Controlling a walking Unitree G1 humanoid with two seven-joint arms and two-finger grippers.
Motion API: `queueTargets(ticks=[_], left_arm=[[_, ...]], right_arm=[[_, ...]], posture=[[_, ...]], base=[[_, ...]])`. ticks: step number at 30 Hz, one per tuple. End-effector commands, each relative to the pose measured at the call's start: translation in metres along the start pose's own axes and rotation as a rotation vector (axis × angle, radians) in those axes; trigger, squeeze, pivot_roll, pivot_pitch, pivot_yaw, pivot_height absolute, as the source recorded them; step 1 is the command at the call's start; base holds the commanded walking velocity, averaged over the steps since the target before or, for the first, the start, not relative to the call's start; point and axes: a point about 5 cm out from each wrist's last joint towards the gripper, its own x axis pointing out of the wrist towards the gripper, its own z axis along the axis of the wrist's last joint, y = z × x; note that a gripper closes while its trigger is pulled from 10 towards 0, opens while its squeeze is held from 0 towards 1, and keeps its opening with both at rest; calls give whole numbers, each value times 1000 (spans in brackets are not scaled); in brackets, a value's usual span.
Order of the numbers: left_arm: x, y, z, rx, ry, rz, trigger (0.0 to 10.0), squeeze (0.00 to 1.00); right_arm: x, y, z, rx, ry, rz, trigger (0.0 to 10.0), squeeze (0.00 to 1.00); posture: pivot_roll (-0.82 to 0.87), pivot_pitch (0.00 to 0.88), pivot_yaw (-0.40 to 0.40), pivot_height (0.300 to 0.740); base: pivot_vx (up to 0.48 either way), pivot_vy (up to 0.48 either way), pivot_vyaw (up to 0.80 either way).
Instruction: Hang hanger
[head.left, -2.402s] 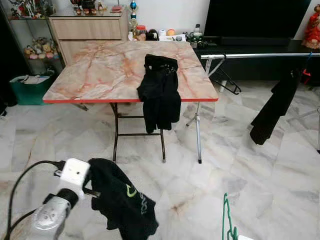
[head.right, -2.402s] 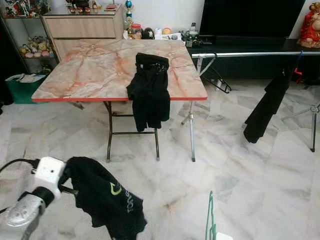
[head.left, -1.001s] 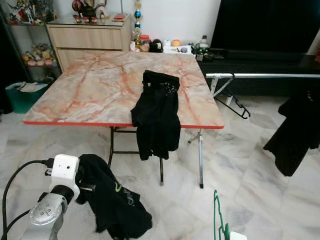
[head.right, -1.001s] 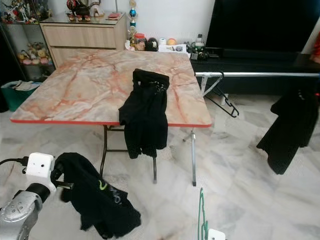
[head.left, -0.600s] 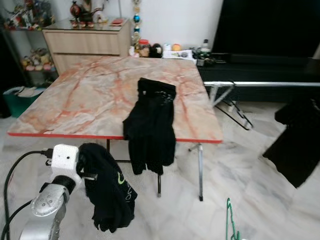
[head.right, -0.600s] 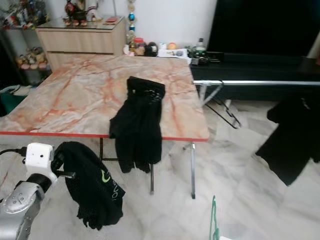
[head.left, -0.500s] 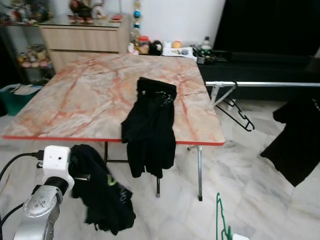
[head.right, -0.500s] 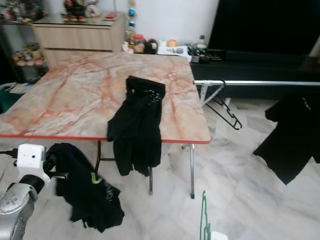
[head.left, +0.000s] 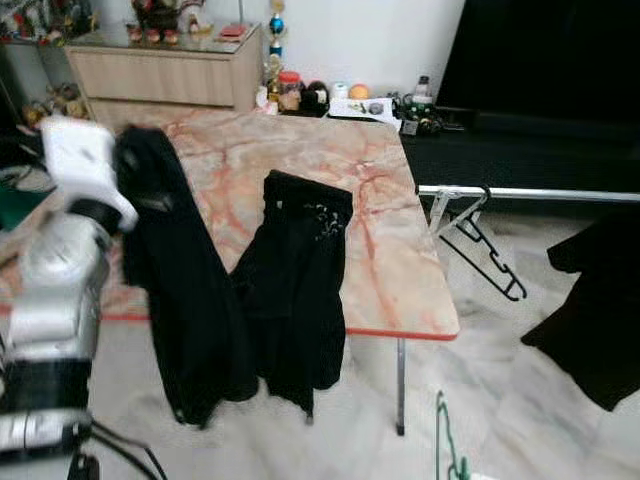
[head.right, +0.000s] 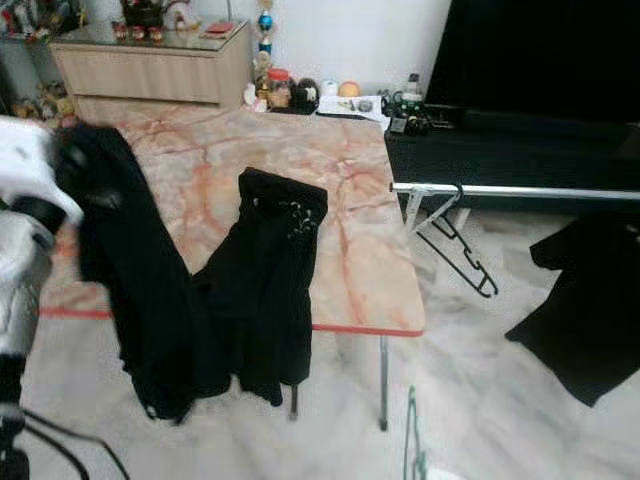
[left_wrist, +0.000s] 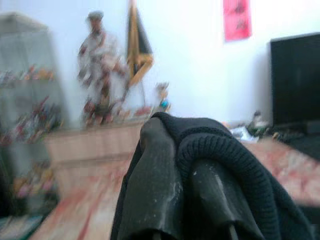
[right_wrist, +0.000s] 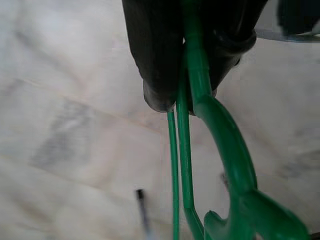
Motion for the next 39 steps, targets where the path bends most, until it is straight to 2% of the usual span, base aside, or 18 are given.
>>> queueTargets(ticks=[1, 2, 8, 13, 19, 21, 24, 26, 27, 29, 32, 33, 34, 35, 38, 39], left_arm=[[14, -14, 11, -11, -57, -53, 10000, 0], [24, -23, 11, -24, -56, -82, 10000, 0], [42, -47, 9, -28, -41, -164, 10000, 0], [48, -54, 0, -10, -2, -179, 10000, 0], [44, -50, -15, 5, 74, -170, 10000, 0], [38, -50, -26, 18, 113, -191, 10000, 0], [17, -58, -58, 40, 270, -288, 10000, 0], [4, -64, -72, 71, 317, -353, 10000, 0], [-8, -67, -82, 47, 374, -380, 10000, 0], [-23, -71, -97, 56, 451, -407, 10000, 0], [-40, -76, -108, 59, 504, -452, 10000, 0], [-54, -77, -113, 42, 532, -453, 10000, 0], [-58, -78, -114, 36, 540, -451, 10000, 0], [-71, -79, -118, 31, 557, -450, 10000, 0], [-85, -79, -119, 13, 566, -442, 10000, 0], [-91, -76, -118, -5, 568, -411, 10000, 310]], right_arm=[[-2, -12, 0, 1, 5, -32, 10000, 0], [-2, -11, 0, 0, 5, -30, 10000, 0], [-1, -10, 2, 4, 2, -30, 10000, 0], [-1, -5, 0, 6, 1, -26, 10000, 0], [-1, -2, -2, 4, 3, -21, 10000, 0], [-1, -2, -2, -5, 5, -17, 10000, 0], [-1, -3, -3, -11, 6, -17, 10000, 0], [-1, -4, -3, -12, 6, -17, 10000, 0], [-1, -4, -3, -13, 6, -17, 10000, 0], [-1, -5, -3, -16, 7, -15, 10000, 0], [-2, -6, -3, -20, 9, -13, 10000, 0], [-2, -7, -3, -21, 9, -14, 10000, 0], [-2, -8, -3, -22, 9, -15, 10000, 0], [-2, -9, -3, -23, 10, -16, 10000, 0], [-2, -10, -3, -24, 11, -18, 10000, 0], [-2, -11, -3, -25, 13, -18, 10000, 0]], posture=[[165, 0, 0, 740], [160, 0, 2, 740], [154, 0, 8, 740], [153, 0, 10, 740], [154, 0, 10, 740], [158, 0, 9, 740], [163, 0, 4, 740], [166, 0, 2, 740], [162, 0, 1, 740], [164, 0, -1, 740], [166, 0, -2, 740], [166, 0, 0, 740], [165, 0, 1, 740], [164, 0, 3, 740], [164, 0, 3, 740], [164, 0, 3, 740]], base=[[382, 0, 0], [375, 0, 0], [374, 0, 0], [378, 0, 0], [352, 0, 0], [0, 0, 0], [0, 0, 0], [0, 0, 0], [0, 0, 0], [0, 0, 0], [0, 0, 0], [0, 0, 0], [0, 0, 0], [0, 0, 0], [0, 0, 0], [0, 0, 0]])
